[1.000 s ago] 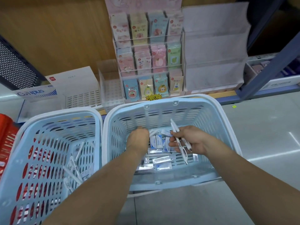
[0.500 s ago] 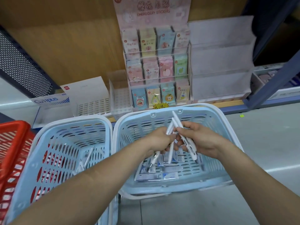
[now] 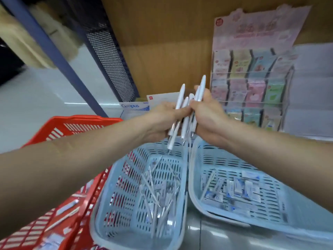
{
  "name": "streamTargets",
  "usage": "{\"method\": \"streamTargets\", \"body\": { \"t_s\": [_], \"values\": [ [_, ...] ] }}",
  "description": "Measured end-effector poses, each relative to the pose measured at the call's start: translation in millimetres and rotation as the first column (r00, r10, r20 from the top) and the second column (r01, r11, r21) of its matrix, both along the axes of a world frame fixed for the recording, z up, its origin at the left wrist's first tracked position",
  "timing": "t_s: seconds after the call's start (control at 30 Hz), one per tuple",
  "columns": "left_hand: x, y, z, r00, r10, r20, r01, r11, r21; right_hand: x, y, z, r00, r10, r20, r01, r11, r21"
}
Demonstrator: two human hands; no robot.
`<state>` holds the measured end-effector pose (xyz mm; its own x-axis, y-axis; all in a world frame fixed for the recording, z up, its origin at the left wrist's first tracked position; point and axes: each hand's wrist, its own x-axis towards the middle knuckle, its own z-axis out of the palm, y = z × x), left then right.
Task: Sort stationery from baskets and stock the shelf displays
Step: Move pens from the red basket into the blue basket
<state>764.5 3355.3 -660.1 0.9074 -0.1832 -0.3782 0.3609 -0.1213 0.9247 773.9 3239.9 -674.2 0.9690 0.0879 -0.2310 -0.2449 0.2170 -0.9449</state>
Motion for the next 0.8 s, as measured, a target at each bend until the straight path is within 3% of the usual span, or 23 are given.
{"method": "streamTargets", "body": {
  "t_s": [0.07,0.17,0.37,0.6,0.7,0.8],
  "values": [
    [-3.3,31.7,1.2,0.998,0.045,0.043,-0.045,0.999,0.008,1.8,34.1,7.4,0.998,0.062,-0.006,-0.062,0.998,0.004],
    [-16.1,57.7,-16.5,0.988,0.134,0.077,-0.142,0.983,0.113,-0.6,76.7,-1.9,0.984,0.119,-0.133,-0.115,0.993,0.037],
    [-34.2,81.9,-88.5,0.970,0.240,-0.038,-0.224,0.943,0.248,-12.6,107.2,-60.1,0.910,0.183,-0.373,-0.215,0.976,-0.044],
    [-42.4,99.8,-151.8,0.963,0.100,-0.249,0.048,0.848,0.528,-24.3,103.9,-120.6,0.881,0.211,-0.424,-0.388,0.835,-0.390],
    [-43.3,107.1,-177.9,0.955,0.093,-0.282,0.114,0.762,0.637,-25.3,97.4,-120.7,0.871,0.168,-0.461,-0.356,0.862,-0.359],
    [-47.9,112.3,-194.4,0.957,0.099,-0.274,0.143,0.659,0.739,-25.3,92.7,-111.4,0.846,0.168,-0.506,-0.320,0.919,-0.230]
  ]
}}
